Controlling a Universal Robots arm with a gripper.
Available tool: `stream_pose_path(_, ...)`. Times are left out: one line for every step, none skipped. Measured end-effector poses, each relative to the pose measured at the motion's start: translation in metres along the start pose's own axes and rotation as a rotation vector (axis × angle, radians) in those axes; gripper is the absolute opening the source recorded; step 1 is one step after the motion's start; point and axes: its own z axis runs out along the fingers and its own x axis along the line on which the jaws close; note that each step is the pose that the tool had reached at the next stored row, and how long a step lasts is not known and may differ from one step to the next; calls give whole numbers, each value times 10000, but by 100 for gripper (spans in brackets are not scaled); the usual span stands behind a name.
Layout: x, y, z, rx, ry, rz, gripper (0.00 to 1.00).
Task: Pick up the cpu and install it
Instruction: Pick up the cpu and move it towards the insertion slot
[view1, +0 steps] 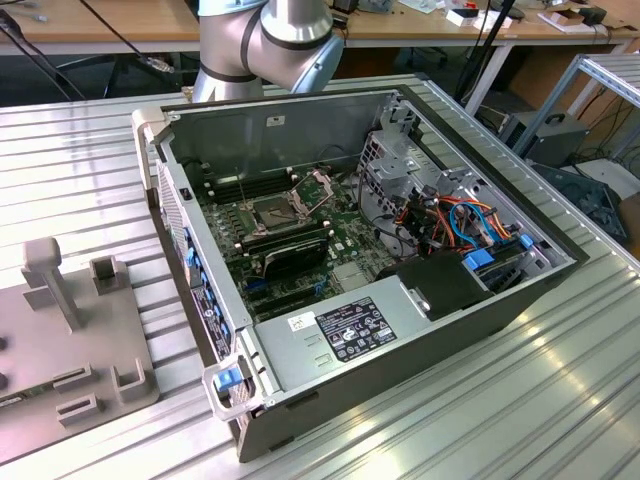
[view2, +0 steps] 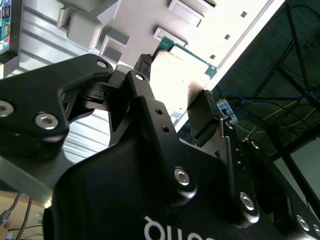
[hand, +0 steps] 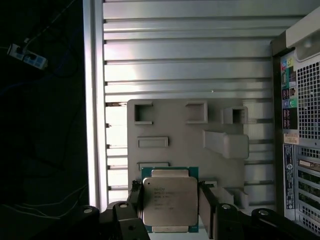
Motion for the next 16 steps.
stream_pose_path(-14,1,0,0,0,0,55)
stream_pose_path(-36,1,0,0,0,1,55)
stream_pose_path(-67,2,1,0,-1,0,55)
stream_pose_path(-85,3,0,0,0,1,55)
stream_pose_path(-105,4,1,0,0,0,55)
stream_pose_path(-136,5,1,0,0,0,55)
stream_pose_path(-160,6,1,0,1,1,55)
stream_pose_path(-182,6,1,0,0,0,55)
stream_pose_path(-215,7,1,-1,0,0,55)
stream_pose_path(-237,8,2,-1,-1,0,55)
stream_pose_path(-270,9,2,-1,-1,0,55)
stream_pose_path(-301,10,1,0,1,0,55)
stream_pose_path(-335,11,2,0,0,0,55)
stream_pose_path(-367,12,2,0,1,0,55)
stream_pose_path(-408,14,2,-1,0,1,55)
stream_pose_path(-442,15,3,-1,-1,0,55)
